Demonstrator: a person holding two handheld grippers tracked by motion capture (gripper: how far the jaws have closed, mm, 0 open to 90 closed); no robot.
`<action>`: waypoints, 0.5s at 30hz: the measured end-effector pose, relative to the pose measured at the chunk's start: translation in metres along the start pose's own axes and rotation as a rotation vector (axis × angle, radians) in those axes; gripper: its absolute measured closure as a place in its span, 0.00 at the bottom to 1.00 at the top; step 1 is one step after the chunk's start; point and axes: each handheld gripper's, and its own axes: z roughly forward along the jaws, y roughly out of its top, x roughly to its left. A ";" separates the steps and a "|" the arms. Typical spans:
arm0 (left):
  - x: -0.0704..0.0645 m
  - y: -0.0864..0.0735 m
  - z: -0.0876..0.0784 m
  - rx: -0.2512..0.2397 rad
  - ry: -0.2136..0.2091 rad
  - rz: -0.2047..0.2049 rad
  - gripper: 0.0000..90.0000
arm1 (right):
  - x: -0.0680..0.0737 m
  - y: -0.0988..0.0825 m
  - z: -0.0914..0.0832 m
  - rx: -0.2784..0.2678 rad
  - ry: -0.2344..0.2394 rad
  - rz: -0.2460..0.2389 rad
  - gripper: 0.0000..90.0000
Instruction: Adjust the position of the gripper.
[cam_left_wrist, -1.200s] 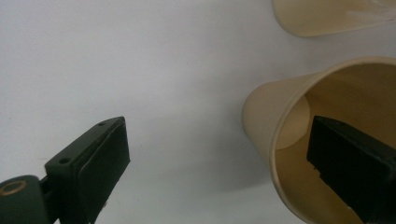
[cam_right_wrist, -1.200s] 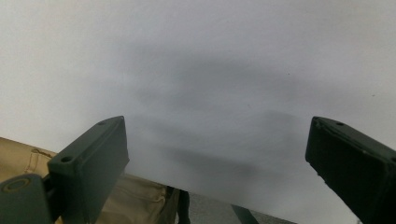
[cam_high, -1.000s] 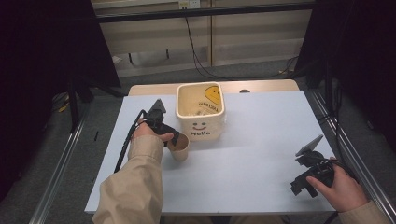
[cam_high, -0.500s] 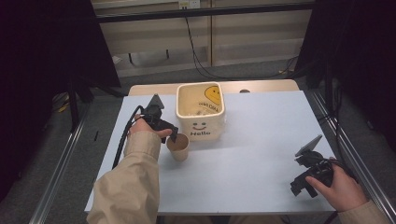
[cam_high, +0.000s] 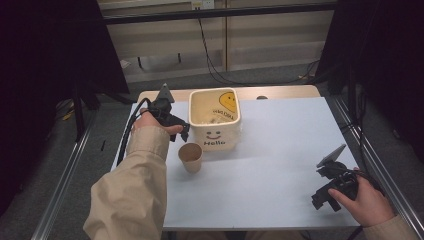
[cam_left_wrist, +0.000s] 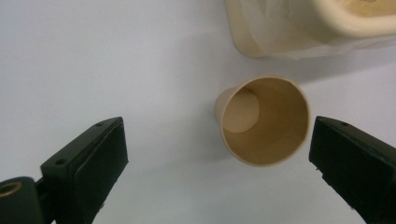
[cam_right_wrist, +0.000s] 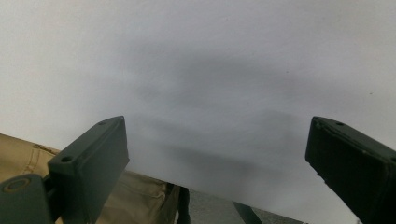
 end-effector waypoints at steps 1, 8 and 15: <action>-0.001 0.001 -0.004 0.003 -0.006 -0.004 0.05 | 0.000 0.000 0.000 0.003 0.001 -0.001 0.06; -0.005 0.007 -0.028 0.012 -0.022 0.001 0.04 | 0.001 0.001 -0.002 0.016 -0.015 -0.015 0.06; -0.009 0.013 -0.047 0.008 -0.022 0.003 0.04 | 0.001 0.000 -0.001 -0.003 -0.001 -0.016 0.06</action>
